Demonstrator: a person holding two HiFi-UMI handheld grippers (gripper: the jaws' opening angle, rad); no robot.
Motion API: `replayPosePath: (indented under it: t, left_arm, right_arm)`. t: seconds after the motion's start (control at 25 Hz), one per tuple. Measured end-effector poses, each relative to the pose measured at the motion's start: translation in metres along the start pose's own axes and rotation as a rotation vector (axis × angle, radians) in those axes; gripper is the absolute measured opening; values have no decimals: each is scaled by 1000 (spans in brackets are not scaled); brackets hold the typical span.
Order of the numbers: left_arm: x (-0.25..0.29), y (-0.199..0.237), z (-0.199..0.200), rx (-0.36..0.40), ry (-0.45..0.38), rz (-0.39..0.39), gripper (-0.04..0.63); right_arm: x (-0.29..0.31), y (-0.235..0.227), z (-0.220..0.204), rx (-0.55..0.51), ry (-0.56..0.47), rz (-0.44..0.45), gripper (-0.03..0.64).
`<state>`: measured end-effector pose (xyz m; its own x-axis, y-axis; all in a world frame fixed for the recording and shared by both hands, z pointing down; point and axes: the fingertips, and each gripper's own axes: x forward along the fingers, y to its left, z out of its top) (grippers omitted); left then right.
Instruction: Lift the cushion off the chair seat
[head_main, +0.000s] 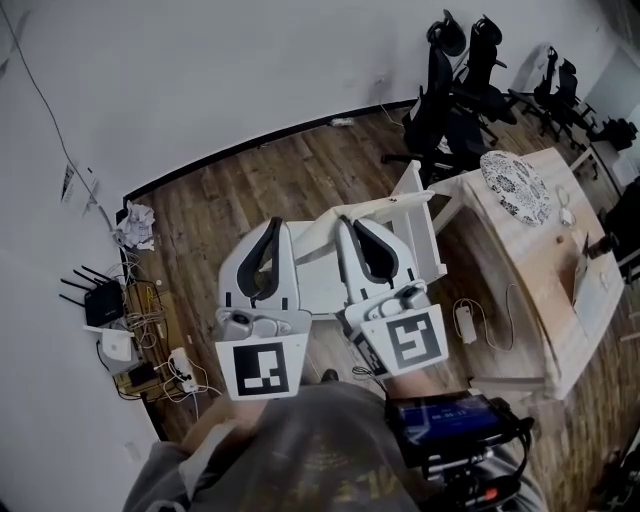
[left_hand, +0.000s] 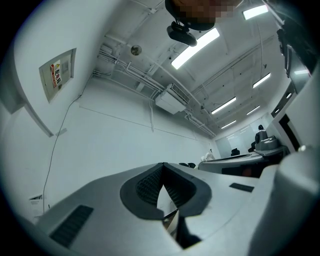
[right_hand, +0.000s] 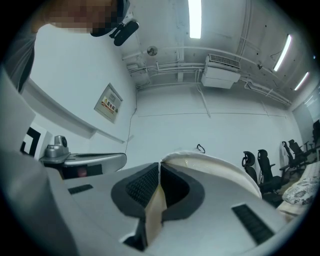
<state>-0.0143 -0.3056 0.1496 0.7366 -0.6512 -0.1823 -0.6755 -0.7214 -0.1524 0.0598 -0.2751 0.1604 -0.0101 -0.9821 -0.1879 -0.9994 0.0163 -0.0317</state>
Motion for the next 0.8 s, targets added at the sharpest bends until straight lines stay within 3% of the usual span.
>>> replayPosePath:
  t: [0.8]
  left_arm:
    - [9, -14, -8, 13, 24, -34, 6]
  right_arm:
    - [-4, -10, -8, -4, 7, -14, 18]
